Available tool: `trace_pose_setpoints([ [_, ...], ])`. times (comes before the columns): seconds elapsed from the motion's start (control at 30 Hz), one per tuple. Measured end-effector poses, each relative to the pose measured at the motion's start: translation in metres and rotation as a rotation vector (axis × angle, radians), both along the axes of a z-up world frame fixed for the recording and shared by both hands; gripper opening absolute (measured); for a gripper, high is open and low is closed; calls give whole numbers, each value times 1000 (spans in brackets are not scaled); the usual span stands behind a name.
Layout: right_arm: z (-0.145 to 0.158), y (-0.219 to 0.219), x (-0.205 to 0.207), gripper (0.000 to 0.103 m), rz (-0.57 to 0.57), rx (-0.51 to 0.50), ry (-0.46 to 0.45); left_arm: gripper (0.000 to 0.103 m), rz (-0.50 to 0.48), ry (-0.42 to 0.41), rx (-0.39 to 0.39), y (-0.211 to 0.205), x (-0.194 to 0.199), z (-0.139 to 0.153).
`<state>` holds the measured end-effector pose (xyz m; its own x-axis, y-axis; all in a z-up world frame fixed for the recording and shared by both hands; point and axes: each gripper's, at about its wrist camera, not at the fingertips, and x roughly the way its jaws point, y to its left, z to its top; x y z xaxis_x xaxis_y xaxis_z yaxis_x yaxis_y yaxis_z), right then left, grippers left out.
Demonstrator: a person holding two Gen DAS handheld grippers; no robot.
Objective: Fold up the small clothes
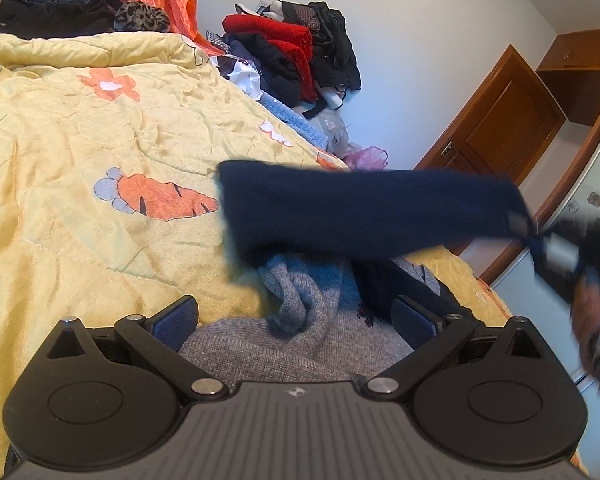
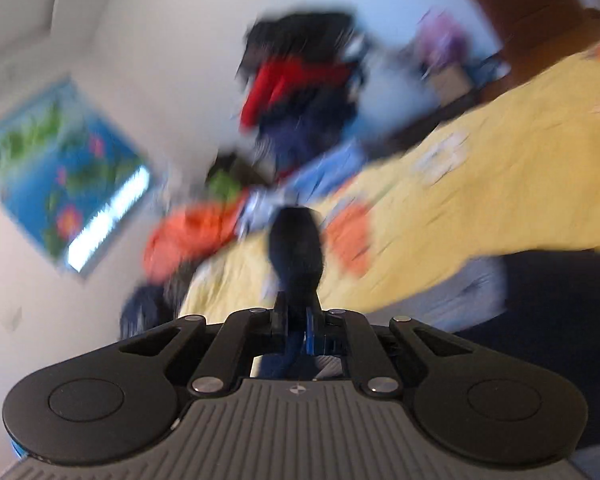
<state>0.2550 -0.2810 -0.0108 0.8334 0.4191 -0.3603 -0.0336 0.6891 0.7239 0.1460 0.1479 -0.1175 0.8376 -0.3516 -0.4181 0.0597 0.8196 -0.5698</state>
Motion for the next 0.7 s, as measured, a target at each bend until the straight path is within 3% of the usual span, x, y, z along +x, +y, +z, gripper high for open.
trace_pose_setpoints([
  [0.17, -77, -55, -15, 14, -144, -84, 189, 103, 0, 11, -1, 0, 1, -1],
  [0.23, -91, -66, -17, 14, -151, -42, 202, 103, -1, 16, 15, -2, 1, -1],
  [0.43, -70, -64, -18, 13, -155, -10, 84, 103, 2, 29, 44, -6, 3, 1],
  [0.6, -97, -82, -9, 21, -134, 7, 265, 103, 2, 33, 52, -6, 3, 1],
  [0.7, -101, -84, -16, 38, -128, 52, 244, 103, 0, 38, 64, -8, 3, 1],
])
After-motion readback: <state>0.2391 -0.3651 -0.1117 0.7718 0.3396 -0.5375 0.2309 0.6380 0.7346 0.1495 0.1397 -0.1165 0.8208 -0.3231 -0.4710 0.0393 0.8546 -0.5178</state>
